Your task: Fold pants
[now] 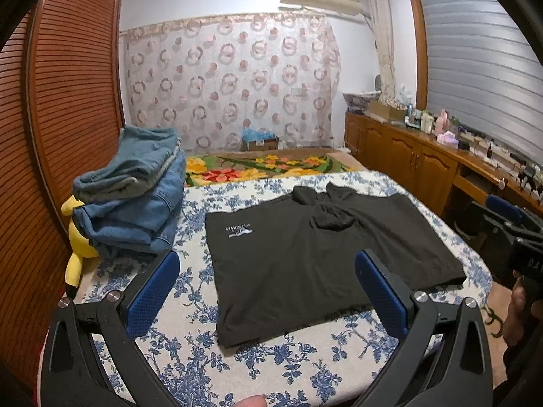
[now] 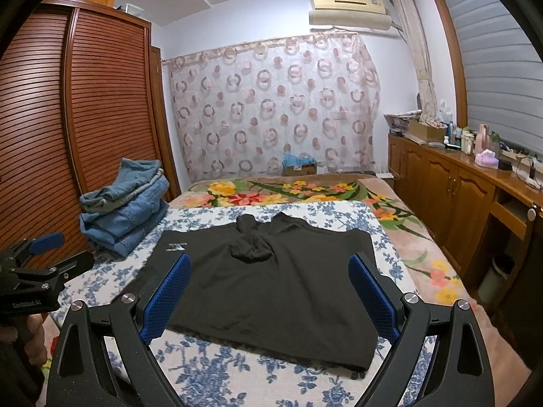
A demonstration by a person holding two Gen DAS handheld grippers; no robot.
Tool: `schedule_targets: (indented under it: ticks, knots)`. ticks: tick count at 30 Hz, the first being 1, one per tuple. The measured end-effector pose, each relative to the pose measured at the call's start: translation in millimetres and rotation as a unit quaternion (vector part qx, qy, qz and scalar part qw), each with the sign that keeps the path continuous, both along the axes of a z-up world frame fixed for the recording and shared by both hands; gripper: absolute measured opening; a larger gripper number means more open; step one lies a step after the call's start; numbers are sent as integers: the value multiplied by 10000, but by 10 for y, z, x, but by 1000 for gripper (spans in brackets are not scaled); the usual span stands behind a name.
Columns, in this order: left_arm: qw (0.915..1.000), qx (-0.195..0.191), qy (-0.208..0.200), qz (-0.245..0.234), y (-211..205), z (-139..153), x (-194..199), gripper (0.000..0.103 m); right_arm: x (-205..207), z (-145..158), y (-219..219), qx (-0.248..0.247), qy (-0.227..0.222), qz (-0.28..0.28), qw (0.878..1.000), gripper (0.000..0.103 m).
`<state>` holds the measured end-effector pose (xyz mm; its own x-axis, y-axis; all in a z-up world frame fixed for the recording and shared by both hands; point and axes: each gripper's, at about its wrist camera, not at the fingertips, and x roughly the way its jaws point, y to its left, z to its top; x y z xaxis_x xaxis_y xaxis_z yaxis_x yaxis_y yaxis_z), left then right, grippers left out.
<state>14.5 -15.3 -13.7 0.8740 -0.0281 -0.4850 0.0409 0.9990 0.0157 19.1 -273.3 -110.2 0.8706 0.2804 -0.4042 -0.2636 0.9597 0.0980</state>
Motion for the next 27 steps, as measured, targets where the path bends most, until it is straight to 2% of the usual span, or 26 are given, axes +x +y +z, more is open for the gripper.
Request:
schedule_targets:
  ticks: [15,20,27]
  knots:
    - [9982,173,360,-443,-70,-245,417,103,302,-68,-75,-343,306,-53,9989,94]
    - [9956,178,527,-748,-160,-300,580,103,447,-25,-122,-424,424,-5,9982,88]
    - [9919,82,741,-1025,-243,-357,794,103,776,-17,-205,-568,766,120,9954,67]
